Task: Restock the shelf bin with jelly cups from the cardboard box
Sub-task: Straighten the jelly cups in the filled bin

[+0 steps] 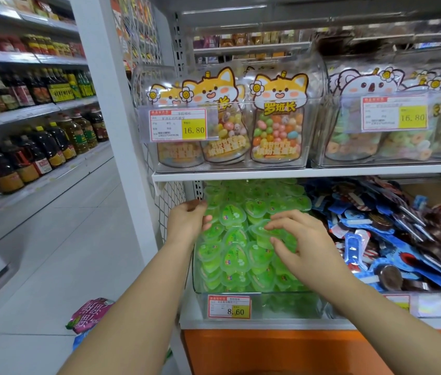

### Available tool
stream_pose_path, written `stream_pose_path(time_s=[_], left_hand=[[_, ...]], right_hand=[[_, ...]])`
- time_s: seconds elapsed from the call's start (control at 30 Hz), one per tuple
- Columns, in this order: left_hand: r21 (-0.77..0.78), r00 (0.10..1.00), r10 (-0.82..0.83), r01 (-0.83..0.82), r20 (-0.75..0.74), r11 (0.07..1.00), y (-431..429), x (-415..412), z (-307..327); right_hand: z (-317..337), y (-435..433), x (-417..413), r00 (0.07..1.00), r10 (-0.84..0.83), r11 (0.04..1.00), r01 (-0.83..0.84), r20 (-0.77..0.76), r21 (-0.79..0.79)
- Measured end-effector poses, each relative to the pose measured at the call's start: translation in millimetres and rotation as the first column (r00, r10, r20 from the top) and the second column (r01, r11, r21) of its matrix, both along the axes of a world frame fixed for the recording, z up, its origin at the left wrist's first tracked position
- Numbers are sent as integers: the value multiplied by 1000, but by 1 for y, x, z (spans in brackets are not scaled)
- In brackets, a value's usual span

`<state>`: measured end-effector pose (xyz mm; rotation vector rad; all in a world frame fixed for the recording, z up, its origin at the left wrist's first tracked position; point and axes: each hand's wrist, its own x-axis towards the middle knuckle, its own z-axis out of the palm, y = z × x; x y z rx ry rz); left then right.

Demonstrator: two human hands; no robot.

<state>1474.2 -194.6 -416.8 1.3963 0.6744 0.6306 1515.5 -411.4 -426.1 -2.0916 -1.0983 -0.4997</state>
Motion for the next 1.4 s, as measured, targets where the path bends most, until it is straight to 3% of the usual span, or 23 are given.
stream_pose_path(time_s=[0.07,0.13,0.23,0.33,0.53,1.0,1.27,1.4], left_hand=[[6,1000,-13,13,-6,1000,0,-1,2],[8,1000,-21,21,-7,1000,-1,-1,3],[-1,999,-31,31,-11,1000,-2,-2,3],[-6,999,-36,36,-19,999,-2,-2,3],[-26,1000,-22,22,3,999,3,1,2],[-85,999,-3,7,46,996,2,2,0],[92,999,-40,42,-18,995,0,1,-6],[96,999,-43,45,-24,994,1,1,-6]], right_hand=[[9,9,0,997,-12,997,18,79,-77],[21,25,0,989,14,967,24,149,-252],[34,56,0,987,66,832,27,148,-554],[39,73,4,990,45,714,64,137,-698],[37,75,6,979,-6,684,153,205,-713],[31,74,4,987,-23,717,125,156,-686],[31,73,5,990,-23,730,111,138,-674],[30,74,5,991,-24,735,107,132,-670]])
